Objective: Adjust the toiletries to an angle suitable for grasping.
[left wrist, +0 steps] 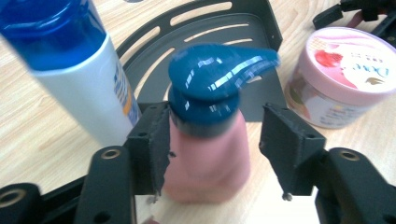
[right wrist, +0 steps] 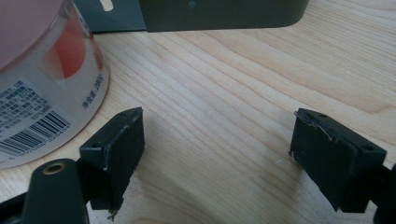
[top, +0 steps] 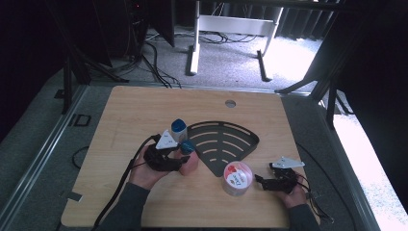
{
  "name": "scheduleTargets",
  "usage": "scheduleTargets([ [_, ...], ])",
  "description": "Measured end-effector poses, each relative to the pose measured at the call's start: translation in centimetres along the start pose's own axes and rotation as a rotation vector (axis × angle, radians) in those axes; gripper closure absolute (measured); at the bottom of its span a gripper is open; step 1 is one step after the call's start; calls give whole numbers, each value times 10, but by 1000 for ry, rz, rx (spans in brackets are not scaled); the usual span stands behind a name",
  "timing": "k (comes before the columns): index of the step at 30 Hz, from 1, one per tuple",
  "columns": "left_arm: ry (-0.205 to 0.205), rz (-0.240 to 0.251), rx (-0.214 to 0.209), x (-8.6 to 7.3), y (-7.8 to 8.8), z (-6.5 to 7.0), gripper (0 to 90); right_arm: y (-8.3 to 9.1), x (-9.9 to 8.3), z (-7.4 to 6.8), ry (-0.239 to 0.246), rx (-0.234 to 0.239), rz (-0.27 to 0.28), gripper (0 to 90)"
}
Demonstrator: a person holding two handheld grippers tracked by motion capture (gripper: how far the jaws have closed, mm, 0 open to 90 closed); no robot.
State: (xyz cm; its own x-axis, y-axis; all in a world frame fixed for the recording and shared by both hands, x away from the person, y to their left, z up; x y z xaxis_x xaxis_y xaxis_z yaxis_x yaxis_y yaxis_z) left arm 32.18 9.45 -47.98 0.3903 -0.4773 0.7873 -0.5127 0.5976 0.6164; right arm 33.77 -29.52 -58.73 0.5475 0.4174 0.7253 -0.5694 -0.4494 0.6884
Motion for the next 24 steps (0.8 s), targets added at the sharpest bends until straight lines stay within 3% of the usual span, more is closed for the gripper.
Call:
scheduleTargets([
  [3,-11,10,12,-1,12,7,592,0,0,0,0,0,-1,174],
  [5,-21,25,-7,0,13,12,649,0,0,0,-1,0,-1,174],
  [9,-51,16,-11,-1,2,19,758,0,0,0,-1,0,1,174],
  [12,-60,-16,15,-3,-12,19,786,0,0,0,-1,0,-1,174],
  [14,-63,-24,6,-4,-18,21,796,0,0,0,0,0,-2,174],
  [24,-51,-21,61,-3,-23,12,799,0,0,0,1,0,-1,174],
])
Point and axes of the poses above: each handheld gripper's, and its own axes: y roughly backward along the jaws, x roughly out of its top, z roughly to its right, the point moved 4 cm from there along -y, roughly forward along the jaws, and after that the axes turned 1 degree about -y, right-handed, at the moved point
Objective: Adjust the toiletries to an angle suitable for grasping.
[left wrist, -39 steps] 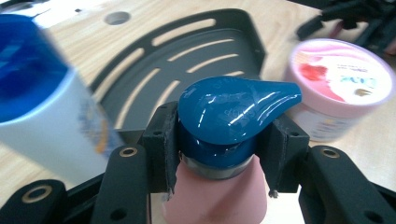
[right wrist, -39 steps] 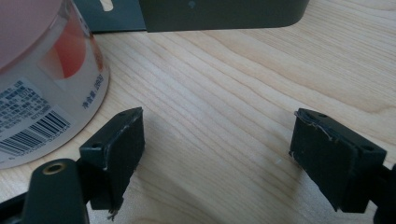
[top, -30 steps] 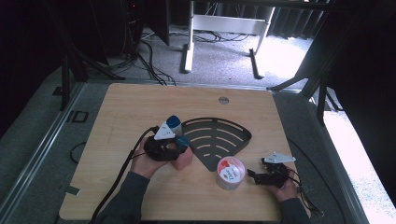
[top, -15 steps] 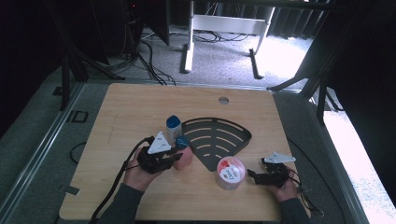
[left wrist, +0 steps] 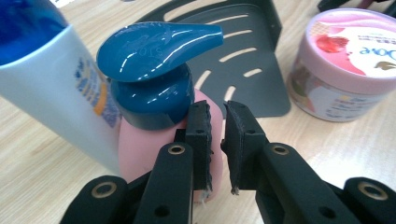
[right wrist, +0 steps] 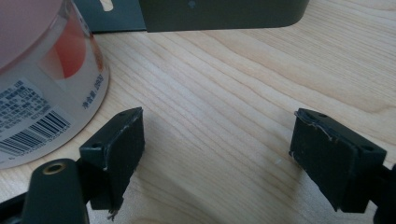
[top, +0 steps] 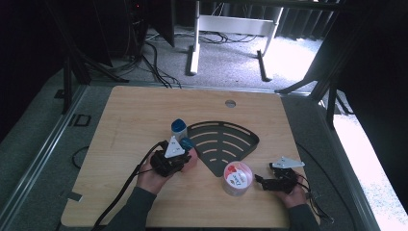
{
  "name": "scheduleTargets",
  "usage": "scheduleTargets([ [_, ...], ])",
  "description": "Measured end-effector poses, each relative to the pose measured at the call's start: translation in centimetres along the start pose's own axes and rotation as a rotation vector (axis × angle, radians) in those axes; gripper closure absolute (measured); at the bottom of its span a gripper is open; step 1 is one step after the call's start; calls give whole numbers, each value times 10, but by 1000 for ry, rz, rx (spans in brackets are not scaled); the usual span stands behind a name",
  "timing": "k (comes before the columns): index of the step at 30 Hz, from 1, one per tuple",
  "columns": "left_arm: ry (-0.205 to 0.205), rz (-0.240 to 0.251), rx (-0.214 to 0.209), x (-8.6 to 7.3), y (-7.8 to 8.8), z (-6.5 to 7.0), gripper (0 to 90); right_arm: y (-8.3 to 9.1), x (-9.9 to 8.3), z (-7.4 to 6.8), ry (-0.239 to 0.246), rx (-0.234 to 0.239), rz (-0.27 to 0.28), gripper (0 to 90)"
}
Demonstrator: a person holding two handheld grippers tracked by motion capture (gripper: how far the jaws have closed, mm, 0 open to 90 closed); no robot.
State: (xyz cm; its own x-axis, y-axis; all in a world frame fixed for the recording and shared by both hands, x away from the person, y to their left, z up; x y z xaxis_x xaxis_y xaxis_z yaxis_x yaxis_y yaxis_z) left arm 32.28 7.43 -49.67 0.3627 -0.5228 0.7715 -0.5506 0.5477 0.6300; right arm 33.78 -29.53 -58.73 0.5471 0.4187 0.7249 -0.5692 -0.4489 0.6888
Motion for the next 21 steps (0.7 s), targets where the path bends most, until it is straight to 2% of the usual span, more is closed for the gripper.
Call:
scheduleTargets([
  [15,37,8,14,1,-4,-8,793,0,0,0,0,1,-1,169],
  [18,36,-1,22,1,-5,-5,777,-1,0,-1,8,7,-4,142],
  [21,15,-4,-9,0,-9,3,757,-1,1,-2,3,2,-5,140],
])
Point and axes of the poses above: each handheld gripper's, and its own axes: y roughly backward along the jaws, x roughly out of its top, z roughly to its right, the point moved 4 cm from there along -y, roughly forward along the jaws, and after that the axes turned 1 degree about -y, right-handed, at the moved point
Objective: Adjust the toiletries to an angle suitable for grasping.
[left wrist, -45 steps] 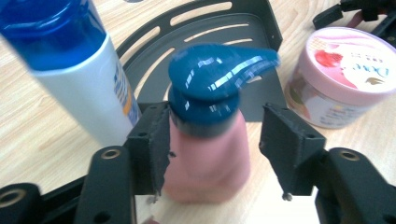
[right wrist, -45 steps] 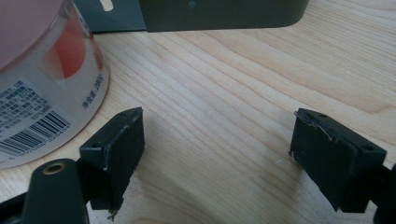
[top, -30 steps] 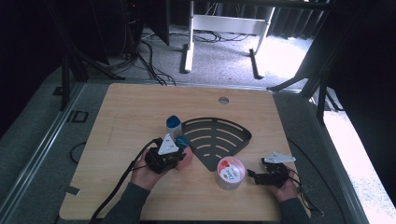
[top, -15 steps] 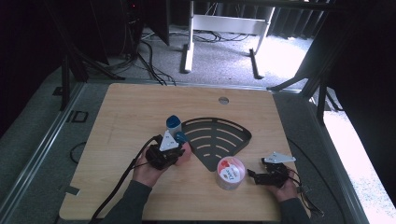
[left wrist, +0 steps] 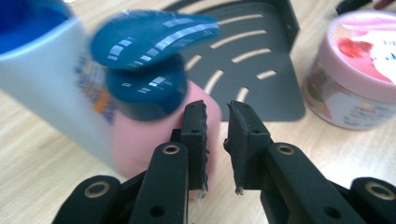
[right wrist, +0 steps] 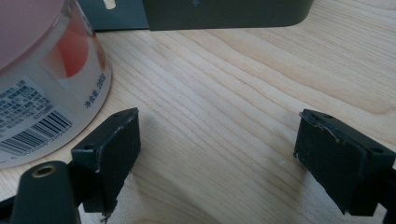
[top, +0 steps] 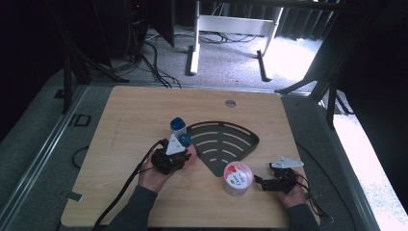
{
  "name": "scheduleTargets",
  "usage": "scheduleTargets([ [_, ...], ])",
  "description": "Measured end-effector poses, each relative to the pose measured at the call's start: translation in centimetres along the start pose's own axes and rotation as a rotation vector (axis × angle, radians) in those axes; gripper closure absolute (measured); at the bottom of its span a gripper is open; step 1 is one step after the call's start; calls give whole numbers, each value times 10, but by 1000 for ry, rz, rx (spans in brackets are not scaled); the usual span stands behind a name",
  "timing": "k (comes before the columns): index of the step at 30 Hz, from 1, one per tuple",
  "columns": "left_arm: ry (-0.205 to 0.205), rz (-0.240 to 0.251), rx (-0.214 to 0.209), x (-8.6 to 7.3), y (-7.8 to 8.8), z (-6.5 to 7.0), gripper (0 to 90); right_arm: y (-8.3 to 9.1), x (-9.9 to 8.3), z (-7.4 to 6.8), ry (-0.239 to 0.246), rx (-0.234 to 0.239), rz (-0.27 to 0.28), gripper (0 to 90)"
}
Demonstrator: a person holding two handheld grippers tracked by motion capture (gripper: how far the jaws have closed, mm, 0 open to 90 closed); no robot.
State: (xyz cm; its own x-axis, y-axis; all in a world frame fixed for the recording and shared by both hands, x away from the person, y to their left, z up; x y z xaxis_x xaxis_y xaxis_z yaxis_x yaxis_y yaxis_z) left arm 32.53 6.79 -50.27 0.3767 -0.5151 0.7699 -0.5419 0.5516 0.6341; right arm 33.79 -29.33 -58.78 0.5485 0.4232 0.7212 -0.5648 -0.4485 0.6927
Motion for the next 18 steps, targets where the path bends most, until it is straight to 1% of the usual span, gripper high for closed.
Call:
scheduleTargets([
  [3,-14,17,-50,0,-6,10,744,0,0,0,1,-1,-3,138],
  [6,-10,10,-81,-2,-12,15,730,0,0,-1,4,3,-1,161],
  [7,-15,8,-90,-2,-14,17,722,0,0,-1,3,3,6,205],
  [8,-15,8,-90,-2,-14,17,714,0,0,-1,3,3,6,205],
  [9,-20,3,-111,-4,-19,21,697,2,0,-3,6,12,18,306],
  [10,-28,-1,-119,-4,-21,23,691,3,0,-3,11,15,18,354],
  [11,-28,0,-131,-5,-23,25,676,5,1,-5,18,19,12,417],
  [12,-36,-1,-143,-6,-24,28,665,6,1,-7,30,23,6,458],
  [13,-41,0,-151,-6,-26,30,658,7,1,-10,44,25,4,481],
  [14,-41,0,-151,-6,-26,30,650,7,1,-10,44,25,4,481],
  [15,-47,-4,-168,-8,-30,34,641,8,2,-16,87,35,0,510],
  [18,-52,-8,-185,-10,-33,37,625,7,3,-23,124,52,-5,522],
])
Point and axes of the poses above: each handheld gripper's, and its own axes: y roughly backward along the jaws, x roughly out of its top, z roughly to its right, the point moved 4 cm from there along -y, roughly forward along the jaws, and after that the axes turned 1 degree about -y, right-handed, at the moved point
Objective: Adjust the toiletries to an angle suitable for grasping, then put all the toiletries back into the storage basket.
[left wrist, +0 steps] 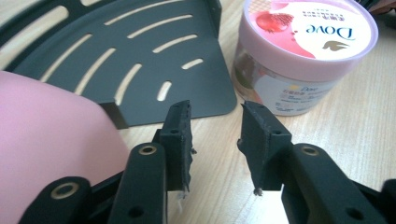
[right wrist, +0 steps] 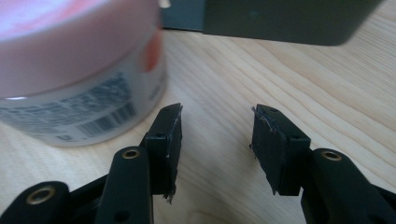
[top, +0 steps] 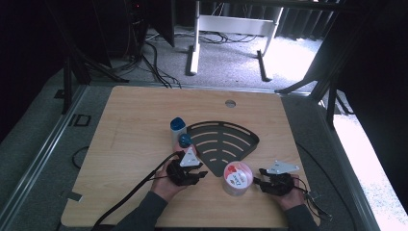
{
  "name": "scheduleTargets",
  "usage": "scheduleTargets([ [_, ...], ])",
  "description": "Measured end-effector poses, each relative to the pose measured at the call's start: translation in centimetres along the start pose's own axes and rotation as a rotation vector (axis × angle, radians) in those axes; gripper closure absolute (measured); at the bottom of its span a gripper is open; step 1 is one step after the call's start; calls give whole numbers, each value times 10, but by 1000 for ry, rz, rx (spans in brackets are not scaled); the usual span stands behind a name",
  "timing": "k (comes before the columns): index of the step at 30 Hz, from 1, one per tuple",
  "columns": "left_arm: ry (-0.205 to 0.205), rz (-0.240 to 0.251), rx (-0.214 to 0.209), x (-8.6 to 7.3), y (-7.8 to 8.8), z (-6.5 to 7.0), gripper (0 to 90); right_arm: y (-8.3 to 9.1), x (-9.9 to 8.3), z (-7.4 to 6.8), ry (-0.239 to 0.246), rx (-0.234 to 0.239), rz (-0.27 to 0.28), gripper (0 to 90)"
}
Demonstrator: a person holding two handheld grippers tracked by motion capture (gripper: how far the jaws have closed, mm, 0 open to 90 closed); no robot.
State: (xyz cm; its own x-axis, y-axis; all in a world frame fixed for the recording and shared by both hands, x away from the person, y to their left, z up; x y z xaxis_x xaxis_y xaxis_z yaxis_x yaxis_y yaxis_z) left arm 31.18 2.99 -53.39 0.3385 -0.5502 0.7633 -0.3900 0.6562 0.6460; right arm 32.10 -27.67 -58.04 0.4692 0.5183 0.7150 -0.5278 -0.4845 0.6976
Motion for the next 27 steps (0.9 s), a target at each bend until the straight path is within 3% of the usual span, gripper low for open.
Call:
scheduleTargets([
  [9,-21,-14,-36,-4,-10,9,556,6,5,-5,-2,44,50,548],
  [17,-29,-30,-67,-7,-17,13,491,9,0,-1,-17,69,51,508],
  [27,-38,-30,-125,-10,-24,18,427,19,-3,-8,48,170,63,488],
])
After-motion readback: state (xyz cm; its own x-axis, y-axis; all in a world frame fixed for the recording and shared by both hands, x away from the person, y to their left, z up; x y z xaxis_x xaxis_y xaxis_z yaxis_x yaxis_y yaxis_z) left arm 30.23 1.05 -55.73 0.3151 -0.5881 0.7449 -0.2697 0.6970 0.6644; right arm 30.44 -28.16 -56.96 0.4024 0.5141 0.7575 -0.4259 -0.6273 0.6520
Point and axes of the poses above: each handheld gripper's, and its own axes: y roughly backward along the jaws, x roughly out of its top, z roughly to its right, the point moved 4 cm from there along -y, roughly forward along the jaws, and after that the axes turned 1 degree about -y, right-handed, at the moved point
